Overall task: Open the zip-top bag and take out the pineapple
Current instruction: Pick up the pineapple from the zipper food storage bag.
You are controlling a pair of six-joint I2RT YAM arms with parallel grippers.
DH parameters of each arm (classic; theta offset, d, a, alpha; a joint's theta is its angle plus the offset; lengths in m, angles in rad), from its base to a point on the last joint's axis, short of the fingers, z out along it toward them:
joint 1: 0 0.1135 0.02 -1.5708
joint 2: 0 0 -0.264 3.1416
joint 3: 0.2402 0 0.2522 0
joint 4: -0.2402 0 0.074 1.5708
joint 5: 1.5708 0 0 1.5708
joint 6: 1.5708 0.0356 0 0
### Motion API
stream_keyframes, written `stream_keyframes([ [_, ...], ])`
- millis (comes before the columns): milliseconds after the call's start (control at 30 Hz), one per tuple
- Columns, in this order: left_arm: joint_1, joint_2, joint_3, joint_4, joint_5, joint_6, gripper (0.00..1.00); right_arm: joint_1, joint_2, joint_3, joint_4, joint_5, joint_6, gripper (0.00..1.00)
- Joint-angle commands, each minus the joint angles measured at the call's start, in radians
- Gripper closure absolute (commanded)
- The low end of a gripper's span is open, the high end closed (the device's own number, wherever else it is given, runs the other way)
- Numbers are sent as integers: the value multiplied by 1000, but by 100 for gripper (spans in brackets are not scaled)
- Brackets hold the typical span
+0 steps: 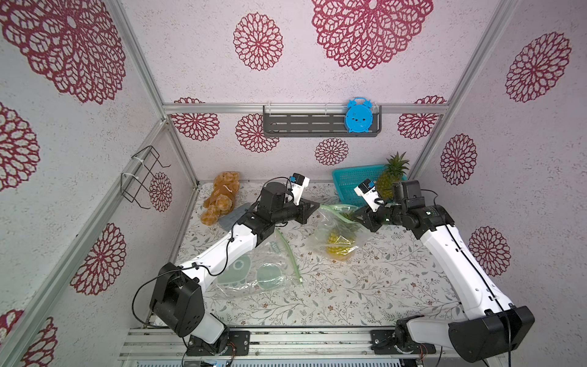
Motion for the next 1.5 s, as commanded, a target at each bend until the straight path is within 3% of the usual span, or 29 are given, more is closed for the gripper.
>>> stream_keyframes([
  [0, -10, -18, 18, -21, -11, 22, 100, 8, 4, 19, -33, 47, -11, 62],
  [67, -11, -17, 19, -22, -12, 23, 100, 10, 10, 17, -38, 52, -14, 55],
  [433, -10, -9, 24, -25, -10, 23, 100, 33, 59, 15, 0, 66, -10, 43],
  [800, -11, -9, 24, -25, -6, 21, 100, 86, 138, 33, 25, 168, 30, 42],
  [1000, -9, -9, 22, -23, -5, 19, 100, 103, 176, 30, 10, 216, 48, 50],
  [1067, -11, -11, 19, -22, -6, 20, 100, 104, 178, 23, 7, 222, 51, 57],
  [1300, -10, -38, 4, -21, -38, 13, 100, 105, 122, -16, 49, 196, 64, 100],
  [1400, -10, -59, -7, -20, -73, 5, 94, 105, 73, -40, 109, 174, 79, 100],
  [1467, -9, -85, -20, -16, -109, -7, 82, 104, 34, -63, 169, 164, 95, 100],
])
